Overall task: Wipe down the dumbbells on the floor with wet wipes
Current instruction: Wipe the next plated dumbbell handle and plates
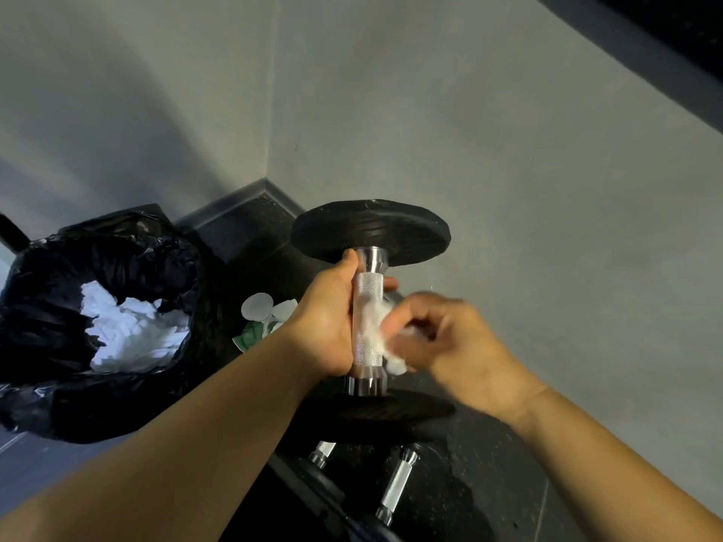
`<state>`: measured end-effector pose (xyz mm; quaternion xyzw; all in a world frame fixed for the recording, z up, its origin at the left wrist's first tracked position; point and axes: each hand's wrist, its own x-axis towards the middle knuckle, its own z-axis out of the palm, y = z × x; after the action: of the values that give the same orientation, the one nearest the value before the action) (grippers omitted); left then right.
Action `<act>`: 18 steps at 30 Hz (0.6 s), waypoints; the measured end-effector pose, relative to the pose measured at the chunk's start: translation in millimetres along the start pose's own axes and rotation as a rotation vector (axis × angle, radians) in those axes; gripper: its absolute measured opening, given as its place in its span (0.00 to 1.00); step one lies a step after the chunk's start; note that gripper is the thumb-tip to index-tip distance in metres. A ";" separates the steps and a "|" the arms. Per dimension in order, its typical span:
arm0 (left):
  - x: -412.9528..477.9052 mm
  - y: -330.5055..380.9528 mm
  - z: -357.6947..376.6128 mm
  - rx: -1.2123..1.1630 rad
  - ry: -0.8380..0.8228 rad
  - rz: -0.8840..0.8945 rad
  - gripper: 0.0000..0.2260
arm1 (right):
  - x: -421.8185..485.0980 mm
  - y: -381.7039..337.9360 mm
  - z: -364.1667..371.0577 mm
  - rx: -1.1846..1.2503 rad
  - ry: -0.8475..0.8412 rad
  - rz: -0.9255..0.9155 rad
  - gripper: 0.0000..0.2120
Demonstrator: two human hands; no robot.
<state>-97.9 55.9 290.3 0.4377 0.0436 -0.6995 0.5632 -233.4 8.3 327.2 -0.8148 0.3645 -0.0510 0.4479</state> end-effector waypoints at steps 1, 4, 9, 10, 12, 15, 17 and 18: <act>-0.1 -0.1 0.1 -0.003 -0.028 -0.009 0.28 | 3.5 -1.8 -5.9 0.139 0.146 0.031 0.11; 3.2 -1.7 -2.2 0.037 -0.078 0.002 0.31 | 17.0 -4.7 -25.4 0.373 0.428 0.121 0.20; 6.9 -5.3 0.8 0.055 -0.174 -0.027 0.32 | 30.0 -11.1 -26.0 0.430 0.490 0.124 0.15; 9.4 -6.0 1.3 0.066 -0.168 -0.019 0.31 | 28.4 -15.2 -25.0 0.386 0.545 0.106 0.14; 14.7 -7.9 2.1 0.062 -0.125 0.014 0.30 | 25.5 -23.2 -23.3 0.228 0.669 0.059 0.16; 23.3 -14.2 4.2 -0.010 -0.044 0.088 0.30 | 25.4 -36.7 -15.2 -0.020 0.724 -0.084 0.15; 28.0 -18.9 5.8 -0.025 -0.028 0.110 0.32 | 26.8 -41.5 -8.9 -0.107 0.725 -0.158 0.16; 27.6 -19.8 7.4 -0.027 -0.014 0.123 0.33 | 27.6 -42.3 -7.4 -0.134 0.727 -0.176 0.16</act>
<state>-118.0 38.2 268.0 0.4270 0.0222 -0.6659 0.6114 -193.1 -0.4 357.4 -0.7992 0.4306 -0.3513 0.2290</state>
